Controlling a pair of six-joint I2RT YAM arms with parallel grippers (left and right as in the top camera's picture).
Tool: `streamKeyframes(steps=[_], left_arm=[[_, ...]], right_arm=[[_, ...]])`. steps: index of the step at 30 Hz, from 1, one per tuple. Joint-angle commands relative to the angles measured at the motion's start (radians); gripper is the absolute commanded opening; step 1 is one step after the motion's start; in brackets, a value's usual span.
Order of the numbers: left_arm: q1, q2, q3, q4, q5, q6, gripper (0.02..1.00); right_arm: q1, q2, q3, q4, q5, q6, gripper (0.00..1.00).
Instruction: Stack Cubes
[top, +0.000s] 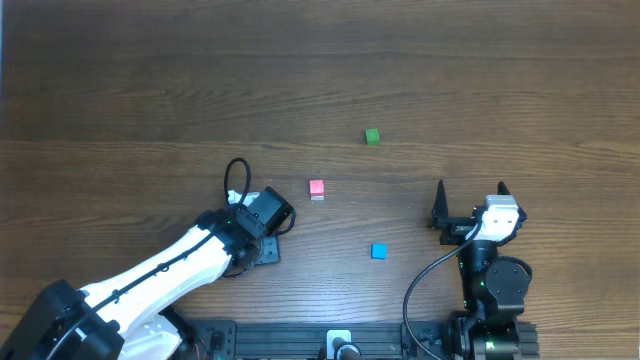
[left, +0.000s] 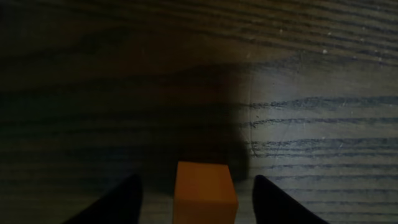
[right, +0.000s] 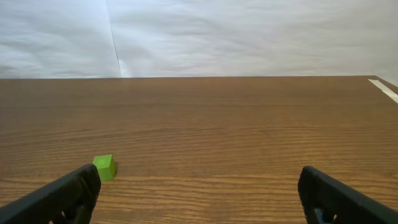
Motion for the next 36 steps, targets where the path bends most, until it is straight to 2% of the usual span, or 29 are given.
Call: streamKeyframes(steps=[1, 4, 13, 24, 28, 36], left_arm=[[-0.002, 0.005, -0.012, 0.003, -0.017, 0.007, 0.467], [-0.002, 0.006, -0.012, 0.003, -0.017, 0.008, 0.391], [-0.002, 0.006, -0.012, 0.003, -0.016, 0.008, 0.316], [-0.002, 0.005, 0.005, 0.021, -0.016, 0.008, 0.159], [-0.002, 0.006, 0.107, -0.011, -0.017, 0.012, 0.088], [-0.002, 0.105, 0.452, -0.174, -0.033, 0.034, 0.064]], right_arm=[[-0.005, -0.006, -0.008, 0.002, -0.008, 0.006, 0.993], [-0.005, -0.006, -0.008, 0.002, -0.008, 0.006, 0.993], [-0.005, -0.006, -0.008, 0.002, -0.008, 0.006, 0.993], [-0.005, -0.006, -0.008, 0.002, -0.008, 0.006, 0.991], [-0.005, -0.006, -0.008, 0.002, -0.008, 0.006, 0.993], [-0.005, -0.006, -0.008, 0.002, -0.008, 0.006, 0.993]])
